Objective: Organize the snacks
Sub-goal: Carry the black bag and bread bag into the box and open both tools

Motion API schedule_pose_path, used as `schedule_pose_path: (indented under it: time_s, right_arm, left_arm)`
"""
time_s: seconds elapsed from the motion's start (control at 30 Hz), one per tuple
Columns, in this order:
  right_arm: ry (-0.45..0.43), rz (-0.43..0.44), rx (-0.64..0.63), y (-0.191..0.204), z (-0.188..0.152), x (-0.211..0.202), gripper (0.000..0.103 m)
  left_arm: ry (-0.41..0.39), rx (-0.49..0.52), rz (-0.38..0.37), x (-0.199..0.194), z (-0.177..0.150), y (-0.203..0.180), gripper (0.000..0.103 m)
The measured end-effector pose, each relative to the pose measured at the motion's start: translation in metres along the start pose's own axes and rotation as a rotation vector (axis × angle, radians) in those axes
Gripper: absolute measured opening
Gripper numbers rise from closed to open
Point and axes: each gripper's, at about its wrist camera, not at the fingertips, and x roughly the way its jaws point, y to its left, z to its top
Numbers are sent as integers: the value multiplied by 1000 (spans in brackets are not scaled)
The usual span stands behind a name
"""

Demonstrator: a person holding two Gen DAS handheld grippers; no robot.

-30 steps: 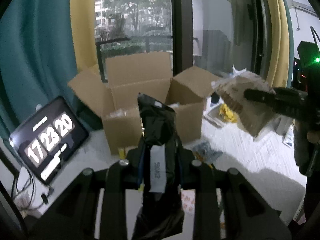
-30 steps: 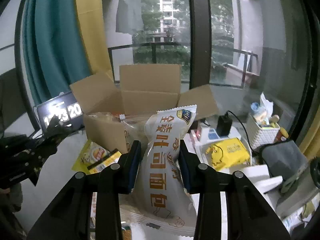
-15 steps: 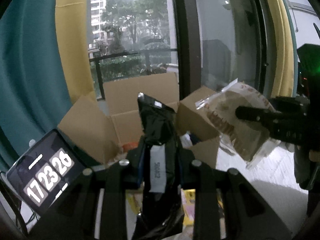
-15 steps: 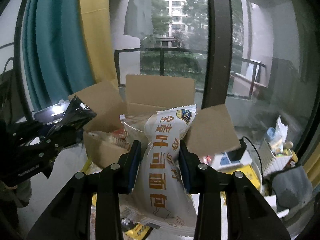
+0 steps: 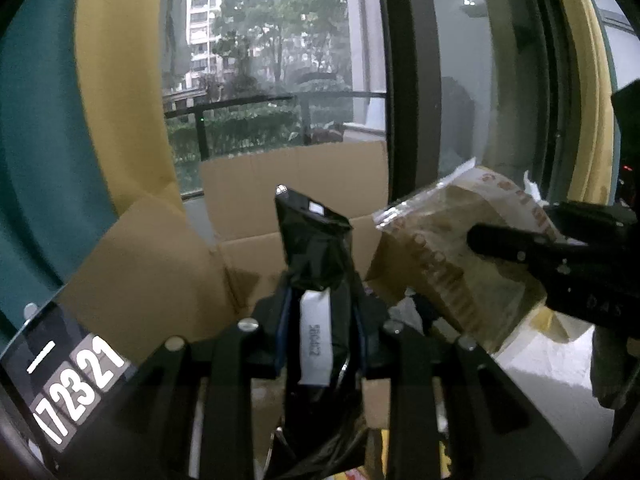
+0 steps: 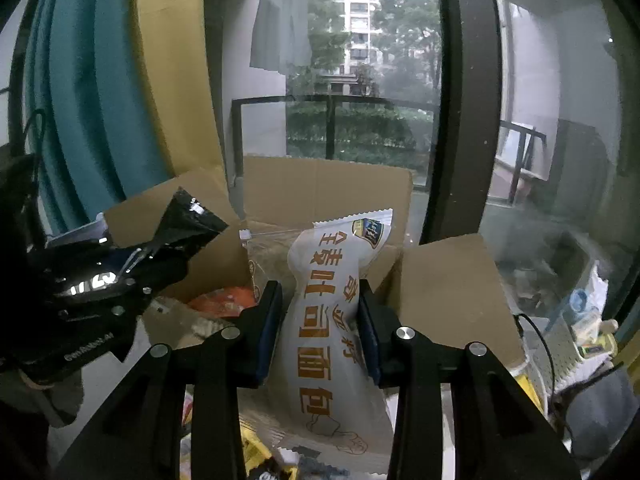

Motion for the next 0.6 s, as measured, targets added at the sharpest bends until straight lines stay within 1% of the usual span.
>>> schedule_pose_path:
  time_s: [0.23, 0.37, 0.43, 0.47, 0.5, 0.53, 0.57, 0.6]
  right_arm:
    - [16, 4, 15, -8, 6, 37, 39]
    - [24, 2, 30, -11, 9, 55, 39]
    - [42, -4, 53, -14, 9, 64, 42]
    - [53, -1, 62, -15, 9, 68, 44]
    - [66, -1, 68, -15, 9, 72, 50]
    - [66, -3, 70, -15, 9, 73, 57]
    - [62, -5, 74, -15, 9, 72, 61]
    - [60, -4, 78, -16, 10, 72, 66]
  left_arm:
    - [62, -17, -7, 43, 2, 5, 26]
    - [103, -39, 3, 57, 1, 10, 30]
    - [121, -41, 22, 60, 1, 14, 37]
    - [112, -39, 30, 58, 1, 16, 52]
    - [97, -47, 36, 55, 2, 19, 65]
    - [88, -64, 38, 52, 4, 22, 68]
    - [80, -84, 36, 48, 5, 25, 70]
    - [77, -92, 37, 47, 5, 26, 71]
